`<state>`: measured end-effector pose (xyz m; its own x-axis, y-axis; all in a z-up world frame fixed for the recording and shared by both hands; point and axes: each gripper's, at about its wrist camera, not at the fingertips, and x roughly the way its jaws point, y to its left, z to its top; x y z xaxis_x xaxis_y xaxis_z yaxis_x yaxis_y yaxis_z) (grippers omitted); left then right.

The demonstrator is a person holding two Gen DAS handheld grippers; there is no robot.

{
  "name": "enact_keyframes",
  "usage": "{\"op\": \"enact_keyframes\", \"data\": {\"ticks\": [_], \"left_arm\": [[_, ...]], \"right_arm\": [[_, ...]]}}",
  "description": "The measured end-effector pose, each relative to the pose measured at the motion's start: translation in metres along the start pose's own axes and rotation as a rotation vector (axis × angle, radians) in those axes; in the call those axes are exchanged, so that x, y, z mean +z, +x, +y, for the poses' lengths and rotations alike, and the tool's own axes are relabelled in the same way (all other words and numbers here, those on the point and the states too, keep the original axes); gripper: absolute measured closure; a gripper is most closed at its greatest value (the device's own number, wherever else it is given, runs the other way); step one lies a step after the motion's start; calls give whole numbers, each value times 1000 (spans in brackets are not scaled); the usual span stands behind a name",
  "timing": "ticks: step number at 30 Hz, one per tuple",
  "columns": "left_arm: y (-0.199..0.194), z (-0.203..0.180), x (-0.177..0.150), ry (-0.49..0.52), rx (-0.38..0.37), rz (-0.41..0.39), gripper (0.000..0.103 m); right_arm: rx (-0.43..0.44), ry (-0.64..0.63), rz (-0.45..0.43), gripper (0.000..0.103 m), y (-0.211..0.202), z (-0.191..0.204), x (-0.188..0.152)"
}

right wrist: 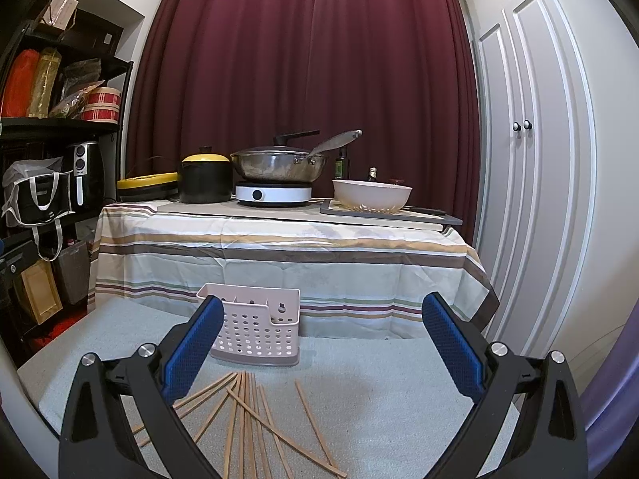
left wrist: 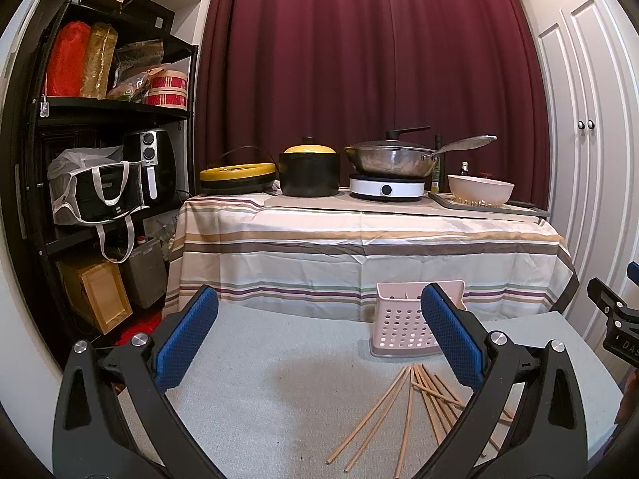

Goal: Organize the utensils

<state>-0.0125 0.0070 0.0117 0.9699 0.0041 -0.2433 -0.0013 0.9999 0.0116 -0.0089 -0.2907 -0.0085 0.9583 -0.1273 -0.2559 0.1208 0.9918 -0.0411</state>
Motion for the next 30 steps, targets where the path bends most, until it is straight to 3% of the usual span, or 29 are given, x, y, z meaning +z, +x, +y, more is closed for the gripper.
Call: {"op": "enact_keyframes", "data": {"ticks": [30], "left_arm": [[-3,-1,0,-6,1,-11,4]], "right_arm": [[0,-10,-15,6,-4,5,0]]}}
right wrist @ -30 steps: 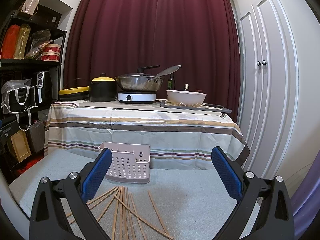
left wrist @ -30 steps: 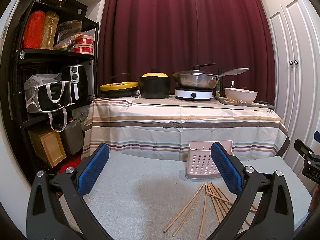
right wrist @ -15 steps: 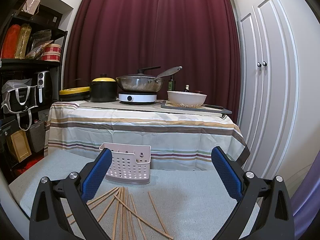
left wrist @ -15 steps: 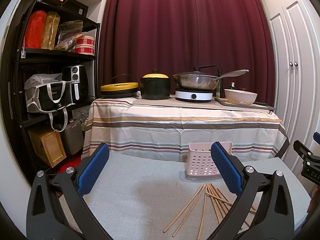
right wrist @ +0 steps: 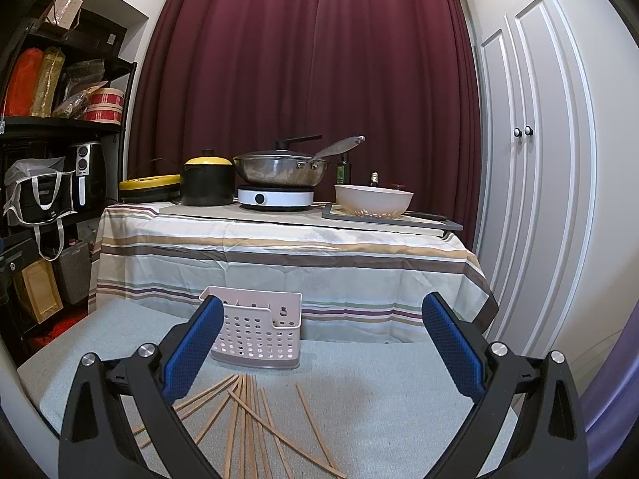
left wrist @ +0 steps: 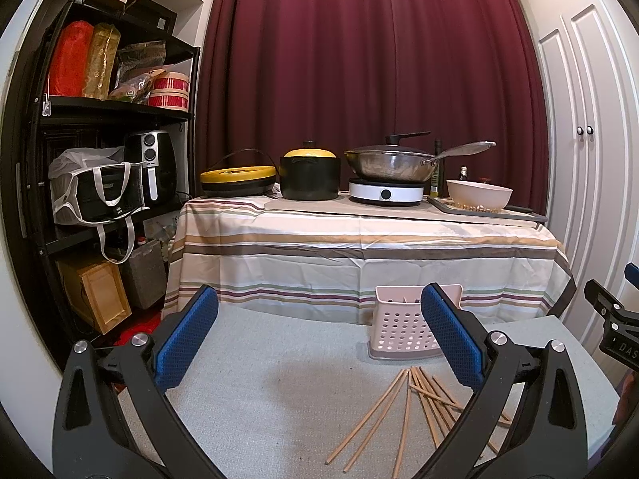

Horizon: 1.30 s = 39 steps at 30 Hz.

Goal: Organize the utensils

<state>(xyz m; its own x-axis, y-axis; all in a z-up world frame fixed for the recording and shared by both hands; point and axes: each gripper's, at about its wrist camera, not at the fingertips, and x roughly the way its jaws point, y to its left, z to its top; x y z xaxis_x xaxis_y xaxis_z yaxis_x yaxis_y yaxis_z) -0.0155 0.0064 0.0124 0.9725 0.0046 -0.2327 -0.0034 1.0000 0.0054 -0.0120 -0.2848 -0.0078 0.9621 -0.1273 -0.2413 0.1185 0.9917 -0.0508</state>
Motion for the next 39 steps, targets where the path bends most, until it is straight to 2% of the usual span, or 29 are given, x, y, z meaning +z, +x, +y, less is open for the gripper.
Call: {"op": "enact_keyframes", "data": {"ticks": [29,34,39], "left_arm": [[0,-2,-1,-4,-1,0,4],[15,-3,-12,-5,-6,35,4],[50,-6,-44,27,-21,141,4]], "right_arm": [[0,-2,1,6,-1,5,-1],[16,-5,23,6,5,6,-11],[40,-8,89,6,27,2,-37]]}}
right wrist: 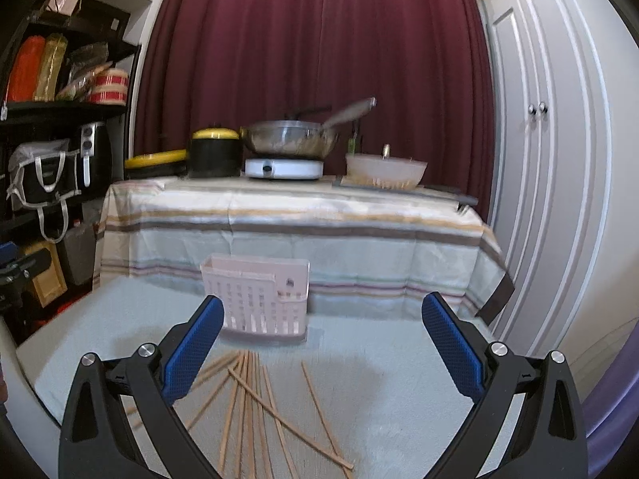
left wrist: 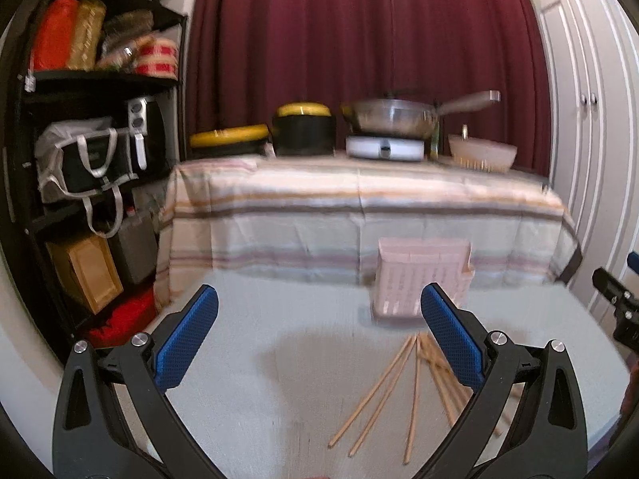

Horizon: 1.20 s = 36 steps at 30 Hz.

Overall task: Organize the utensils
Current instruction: 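Lower both open tools toward the scattered wooden chopsticks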

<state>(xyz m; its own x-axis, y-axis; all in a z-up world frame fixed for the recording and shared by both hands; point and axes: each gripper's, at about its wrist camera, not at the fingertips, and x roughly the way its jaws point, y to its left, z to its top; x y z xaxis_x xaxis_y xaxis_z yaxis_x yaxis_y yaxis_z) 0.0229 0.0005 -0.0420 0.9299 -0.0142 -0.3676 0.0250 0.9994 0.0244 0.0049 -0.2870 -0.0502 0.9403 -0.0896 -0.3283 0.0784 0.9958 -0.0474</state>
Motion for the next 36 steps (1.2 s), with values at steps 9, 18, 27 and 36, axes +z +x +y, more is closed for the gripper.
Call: {"op": "enact_keyframes", "data": {"ticks": [9,18,27,36], "left_arm": [[73,4,-71,43,-29,181,4],[101,8,-113,49,-13,247,4],[110,6,-130,47,-15,280,9],[113,-1,-138,60,-21,300,9]], "right_arm": [[34,-13,158,7,51,-12,-65],[79,5,326,50,85,-31,-120],[108,7,390,55,88,-37,-149],[132,28,438,58,94,-39,-160]]}}
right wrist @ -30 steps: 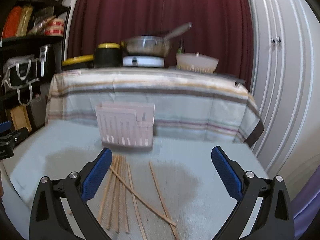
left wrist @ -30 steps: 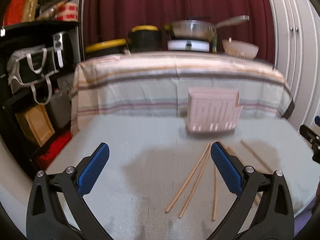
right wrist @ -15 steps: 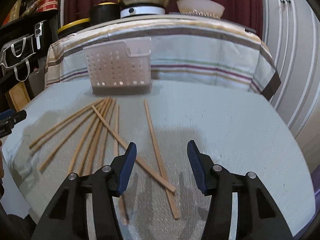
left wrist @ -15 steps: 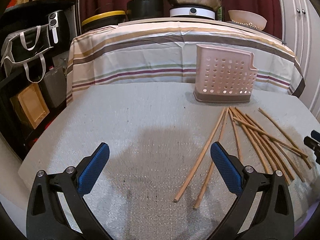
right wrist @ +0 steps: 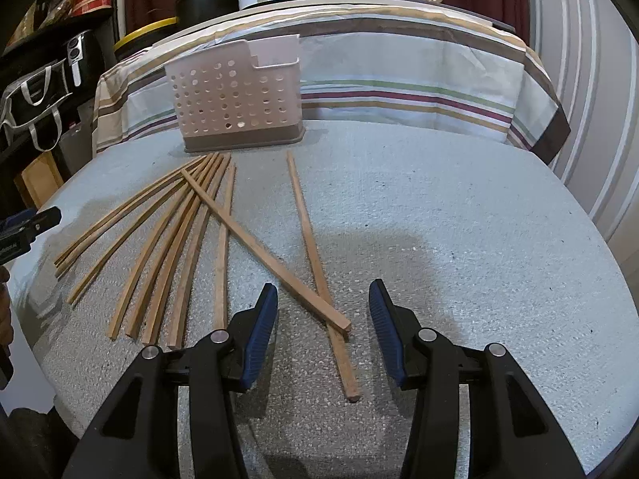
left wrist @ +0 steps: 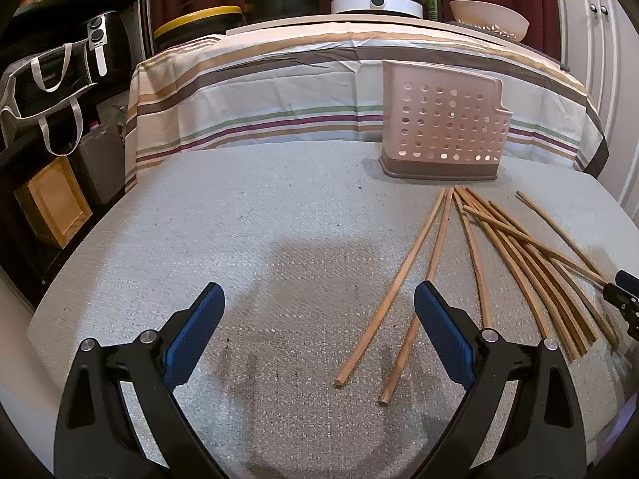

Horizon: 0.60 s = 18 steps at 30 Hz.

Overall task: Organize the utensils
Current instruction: 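Lower both open tools toward the scattered wooden chopsticks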

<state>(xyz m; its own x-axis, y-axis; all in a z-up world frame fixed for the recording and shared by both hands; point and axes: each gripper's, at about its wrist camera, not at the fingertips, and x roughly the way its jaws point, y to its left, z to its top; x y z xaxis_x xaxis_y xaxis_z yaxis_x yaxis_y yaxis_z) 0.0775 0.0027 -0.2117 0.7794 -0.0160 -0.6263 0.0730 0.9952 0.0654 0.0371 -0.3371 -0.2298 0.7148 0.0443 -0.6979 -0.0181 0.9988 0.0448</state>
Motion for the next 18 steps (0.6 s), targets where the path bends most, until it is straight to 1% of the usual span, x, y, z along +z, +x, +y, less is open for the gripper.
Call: {"op": "enact_keyframes", "data": {"ticks": [1,2,8,14,15,17,18], "left_arm": [[0,0,0,-1,0,2,9],[1,0,-1,-2,1,5,9],[2,1,-4,-11,1,13,9],[4,4,-7,-17,-1,21,9],[4,5,-7,-19,-2,22,9],[5,6,-7,-22,-2,22,9],[4,6,-7,-23,-2,22,9]], "right_arm": [[9,-10,2,66,0,2,0],[12,-17,5,71,0,4,-1],[49,-53,14,74,-2,15,-7],[47,-93,1,77,-5,25,-10],[46,-97,-1,78,-6,26,-10],[51,-104,-5,85,-6,29,-9],[52,-108,-7,86,-6,30,-9]]}}
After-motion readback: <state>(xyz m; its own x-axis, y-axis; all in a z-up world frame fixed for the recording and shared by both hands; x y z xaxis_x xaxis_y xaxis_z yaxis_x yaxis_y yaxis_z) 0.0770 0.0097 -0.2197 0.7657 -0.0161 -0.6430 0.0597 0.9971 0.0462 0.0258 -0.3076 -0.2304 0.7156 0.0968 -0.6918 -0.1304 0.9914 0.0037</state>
